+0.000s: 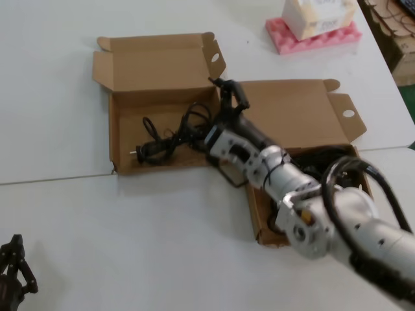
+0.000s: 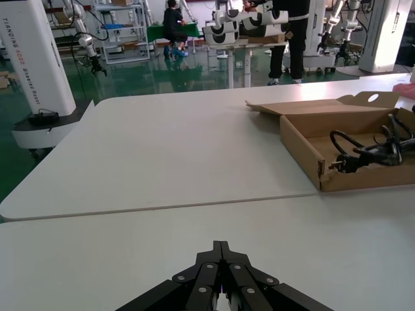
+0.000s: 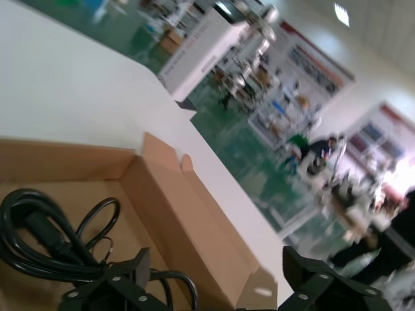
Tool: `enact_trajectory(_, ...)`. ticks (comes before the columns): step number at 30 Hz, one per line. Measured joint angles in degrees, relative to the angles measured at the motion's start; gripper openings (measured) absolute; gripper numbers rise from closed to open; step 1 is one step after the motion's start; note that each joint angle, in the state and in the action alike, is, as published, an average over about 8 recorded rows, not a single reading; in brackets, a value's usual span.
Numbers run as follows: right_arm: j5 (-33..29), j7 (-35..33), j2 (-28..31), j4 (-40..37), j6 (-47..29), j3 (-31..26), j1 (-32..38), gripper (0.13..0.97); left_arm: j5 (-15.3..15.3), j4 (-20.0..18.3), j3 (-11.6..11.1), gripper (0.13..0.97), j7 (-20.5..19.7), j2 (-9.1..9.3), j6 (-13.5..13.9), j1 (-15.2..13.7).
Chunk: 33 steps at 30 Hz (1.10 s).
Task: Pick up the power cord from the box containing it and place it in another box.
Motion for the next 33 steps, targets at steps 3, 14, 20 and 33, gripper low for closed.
enact_trajectory(3, 6.8, 0.0, 1.7, 2.9, -4.0, 1.5, 1.1, 0.701, 0.0, 0.0, 0.0, 0.163, 0.0, 0.0, 0.0, 0.0)
enact_trajectory(14, 19.6, 0.0, 9.0, 23.5, -6.8, 14.7, -2.2, 0.837, 0.0, 0.0, 0.0, 0.163, 0.0, 0.0, 0.0, 0.0)
enact_trajectory(20, 21.0, 0.0, 10.8, 33.2, -5.6, 20.7, -5.8, 0.911, 0.0, 0.0, 0.0, 0.163, 0.0, 0.0, 0.0, 0.0)
enact_trajectory(33, 23.1, 0.0, 9.9, 35.9, -7.0, 26.3, -12.9, 0.964, 0.0, 0.0, 0.0, 0.222, 0.0, 0.0, 0.0, 0.0)
